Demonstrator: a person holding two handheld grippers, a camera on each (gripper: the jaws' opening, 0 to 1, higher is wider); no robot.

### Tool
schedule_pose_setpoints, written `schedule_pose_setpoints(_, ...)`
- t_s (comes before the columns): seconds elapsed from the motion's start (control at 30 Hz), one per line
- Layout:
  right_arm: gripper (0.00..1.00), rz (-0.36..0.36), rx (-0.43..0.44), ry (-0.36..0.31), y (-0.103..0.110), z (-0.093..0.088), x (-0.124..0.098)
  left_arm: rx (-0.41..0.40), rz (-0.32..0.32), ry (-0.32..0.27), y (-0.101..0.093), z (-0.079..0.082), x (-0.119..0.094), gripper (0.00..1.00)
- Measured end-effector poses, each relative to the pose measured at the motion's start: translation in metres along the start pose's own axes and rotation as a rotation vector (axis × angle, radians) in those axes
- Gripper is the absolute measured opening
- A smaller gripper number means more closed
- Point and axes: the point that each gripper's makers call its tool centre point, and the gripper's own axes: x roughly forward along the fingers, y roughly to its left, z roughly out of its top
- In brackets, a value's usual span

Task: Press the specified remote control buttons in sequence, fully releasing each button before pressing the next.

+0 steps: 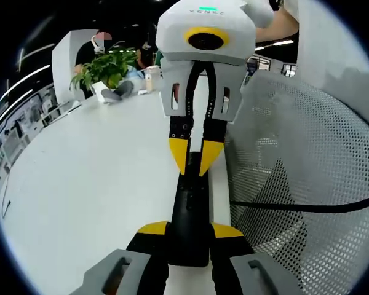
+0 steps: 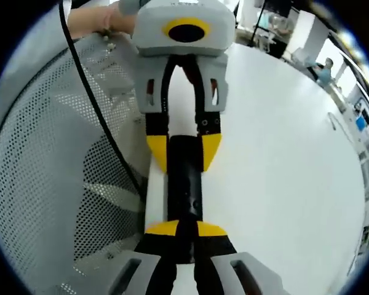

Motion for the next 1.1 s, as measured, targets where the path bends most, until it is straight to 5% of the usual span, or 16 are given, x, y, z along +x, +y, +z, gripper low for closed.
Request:
schedule_pose_setpoints(0.1,0.05,0.010,0.092,-0.061,-0.0006,0.0008,-0.0008,-0.004,0.001,-0.001,0.0000,0.0003,-0.0002,0.24)
schedule_pose_setpoints(0.2,0.05,-0.005,0.057,-0.075,0.0009,-0.0002,-0.0020,-0.002,0.004,0.000,0.0001,0.0001,-0.0002,0.24)
schedule_pose_setpoints(0.3,0.05,-0.010,0.157,-0.113,-0.0013,0.0018,-0.0024,-0.002,0.003,-0.001,-0.0001,0.0002,-0.0009,0.24)
schedule_pose_setpoints(1.1,0.01,-0.004,0.003,-0.019,0.0002,0.0063,0.0019,-0.012,0.003,-0.010,0.0003,0.0005,-0.0007,0.24)
